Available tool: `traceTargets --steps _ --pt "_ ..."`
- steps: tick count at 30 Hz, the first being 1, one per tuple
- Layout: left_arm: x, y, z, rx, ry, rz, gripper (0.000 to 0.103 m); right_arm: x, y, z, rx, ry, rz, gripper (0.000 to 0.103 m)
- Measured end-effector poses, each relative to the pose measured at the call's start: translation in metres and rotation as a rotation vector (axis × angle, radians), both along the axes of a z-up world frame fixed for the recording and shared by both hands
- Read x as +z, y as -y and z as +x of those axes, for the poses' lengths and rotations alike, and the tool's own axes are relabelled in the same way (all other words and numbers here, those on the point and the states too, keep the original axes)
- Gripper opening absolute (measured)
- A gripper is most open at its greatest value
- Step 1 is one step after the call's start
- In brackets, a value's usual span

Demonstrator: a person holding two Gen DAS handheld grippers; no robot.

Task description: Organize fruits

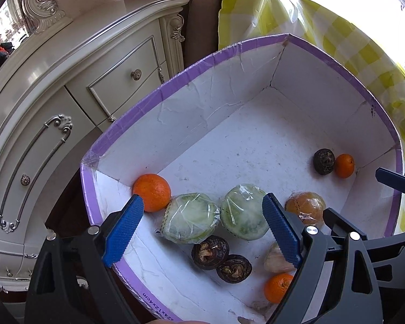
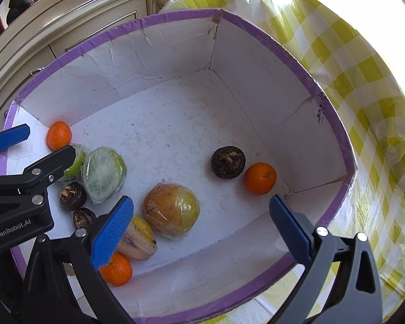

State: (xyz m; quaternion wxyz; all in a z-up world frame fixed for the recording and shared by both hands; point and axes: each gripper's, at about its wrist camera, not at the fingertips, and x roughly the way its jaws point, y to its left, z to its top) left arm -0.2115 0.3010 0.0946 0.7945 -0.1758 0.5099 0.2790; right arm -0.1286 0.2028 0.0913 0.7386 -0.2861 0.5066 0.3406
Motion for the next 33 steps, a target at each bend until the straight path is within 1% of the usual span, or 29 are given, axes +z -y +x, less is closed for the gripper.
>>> traceTargets --steps 22,28,31,33 --pt "-0.0006 0.0008 -0.0001 0.010 -0.008 0.005 0.087 -0.0039 -0.0026 -0.0031 0.003 0.008 -0.010 0.101" --pt "-0.0014 0.0019 -0.0014 0.028 -0.033 0.019 0.087 -0.0042 -0.0024 -0.0041 0.006 0.013 -0.012 0.101" --pt "0.0002 -0.0004 -0.0050 0.043 -0.006 0.008 0.087 -0.0051 -0.0027 -0.0056 0.009 0.018 -0.014 0.101" --pt "0.0003 -0.0007 -0.0054 0.045 -0.010 0.007 0.087 -0.0054 -0.0026 -0.0066 0.012 0.016 -0.012 0.101"
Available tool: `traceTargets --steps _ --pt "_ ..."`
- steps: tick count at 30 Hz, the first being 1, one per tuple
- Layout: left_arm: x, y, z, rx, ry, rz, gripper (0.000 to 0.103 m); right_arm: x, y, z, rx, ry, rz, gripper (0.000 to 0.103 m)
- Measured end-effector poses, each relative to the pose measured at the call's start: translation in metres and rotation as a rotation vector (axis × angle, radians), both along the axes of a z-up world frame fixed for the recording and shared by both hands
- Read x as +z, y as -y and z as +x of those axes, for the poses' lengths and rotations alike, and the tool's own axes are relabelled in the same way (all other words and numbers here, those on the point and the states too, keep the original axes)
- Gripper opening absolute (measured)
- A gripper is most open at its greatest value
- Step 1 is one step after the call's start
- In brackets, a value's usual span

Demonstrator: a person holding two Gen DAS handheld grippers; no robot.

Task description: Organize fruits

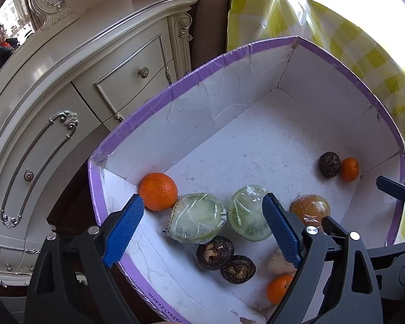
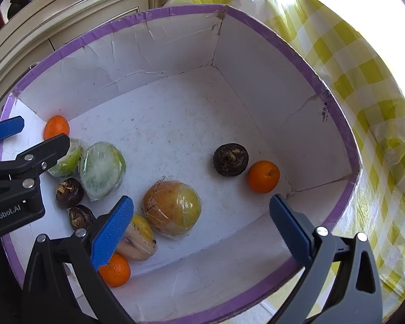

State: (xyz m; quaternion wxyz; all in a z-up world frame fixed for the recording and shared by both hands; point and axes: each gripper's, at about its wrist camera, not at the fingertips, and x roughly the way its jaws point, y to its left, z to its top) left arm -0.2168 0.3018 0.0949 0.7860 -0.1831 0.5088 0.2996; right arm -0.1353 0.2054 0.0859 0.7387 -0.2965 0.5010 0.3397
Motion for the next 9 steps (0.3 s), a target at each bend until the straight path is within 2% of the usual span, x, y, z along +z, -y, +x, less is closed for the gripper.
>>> traceTargets --steps 9 --pt "0.000 0.014 0.002 -0.002 -0.031 0.012 0.087 0.000 0.003 -0.002 0.012 -0.014 0.018 0.101"
